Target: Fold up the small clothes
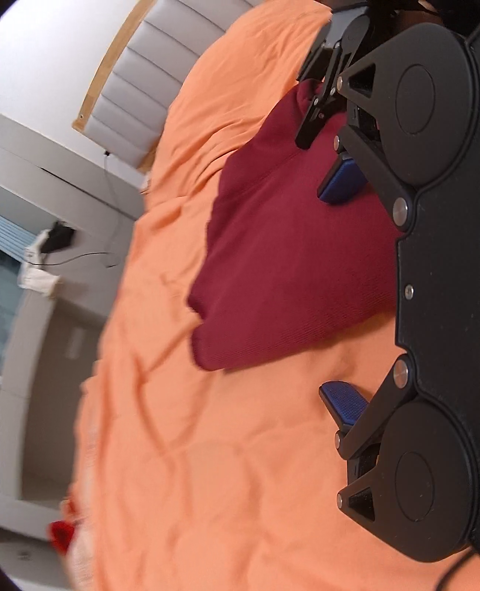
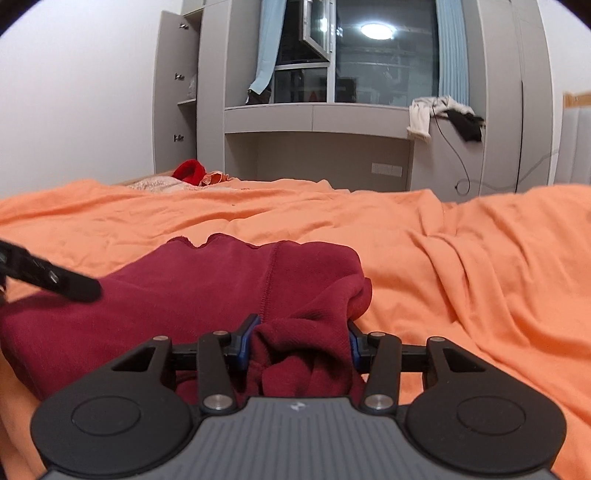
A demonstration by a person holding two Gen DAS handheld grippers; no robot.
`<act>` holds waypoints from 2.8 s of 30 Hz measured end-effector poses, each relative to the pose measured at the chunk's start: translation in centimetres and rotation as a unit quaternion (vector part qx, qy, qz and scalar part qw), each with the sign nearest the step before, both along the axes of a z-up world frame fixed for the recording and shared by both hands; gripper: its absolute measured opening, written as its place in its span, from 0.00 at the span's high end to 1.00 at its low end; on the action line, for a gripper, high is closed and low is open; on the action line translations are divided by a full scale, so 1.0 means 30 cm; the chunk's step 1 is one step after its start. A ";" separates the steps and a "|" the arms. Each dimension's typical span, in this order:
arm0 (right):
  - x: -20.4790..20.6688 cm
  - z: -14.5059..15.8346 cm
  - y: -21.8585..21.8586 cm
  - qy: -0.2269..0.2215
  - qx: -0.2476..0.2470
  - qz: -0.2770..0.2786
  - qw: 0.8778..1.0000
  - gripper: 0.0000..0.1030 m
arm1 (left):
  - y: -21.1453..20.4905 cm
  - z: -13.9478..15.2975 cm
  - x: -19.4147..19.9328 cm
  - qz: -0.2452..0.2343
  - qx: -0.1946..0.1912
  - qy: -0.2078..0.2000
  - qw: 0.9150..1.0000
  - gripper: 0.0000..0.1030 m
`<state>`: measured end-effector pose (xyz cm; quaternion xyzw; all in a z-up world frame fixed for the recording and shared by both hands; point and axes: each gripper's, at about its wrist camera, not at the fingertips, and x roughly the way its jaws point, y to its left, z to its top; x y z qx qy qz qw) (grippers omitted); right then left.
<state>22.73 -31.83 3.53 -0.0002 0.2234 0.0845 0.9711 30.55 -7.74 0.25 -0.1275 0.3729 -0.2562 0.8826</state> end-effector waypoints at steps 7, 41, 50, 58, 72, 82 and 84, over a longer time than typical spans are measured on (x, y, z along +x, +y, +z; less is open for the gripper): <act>0.037 -0.031 -0.109 0.050 0.120 -0.015 0.991 0.35 | -0.040 -0.056 -0.020 0.006 0.021 -0.021 1.000 0.00; 0.078 -0.083 -0.174 0.096 0.229 -0.020 0.968 0.09 | -0.039 -0.052 -0.059 0.033 0.025 -0.038 0.998 0.00; 0.078 -0.083 -0.172 0.096 0.228 -0.020 0.969 0.08 | -0.039 -0.052 -0.060 0.033 0.025 -0.038 0.998 0.00; 0.062 -0.073 -0.218 0.072 0.281 -0.037 0.956 0.08 | -0.024 -0.026 -0.063 0.041 0.032 -0.040 0.998 0.00; 0.115 -0.098 -0.255 0.083 0.328 -0.057 0.939 0.30 | -0.003 -0.043 0.024 0.023 -0.014 0.022 0.999 0.01; 0.113 -0.059 -0.188 0.065 0.240 -0.057 0.967 0.62 | -0.016 -0.051 0.021 0.017 -0.005 0.022 1.000 0.00; 0.113 -0.060 -0.195 0.067 0.244 -0.056 0.966 0.62 | -0.021 -0.054 0.023 0.019 -0.004 0.019 1.000 0.00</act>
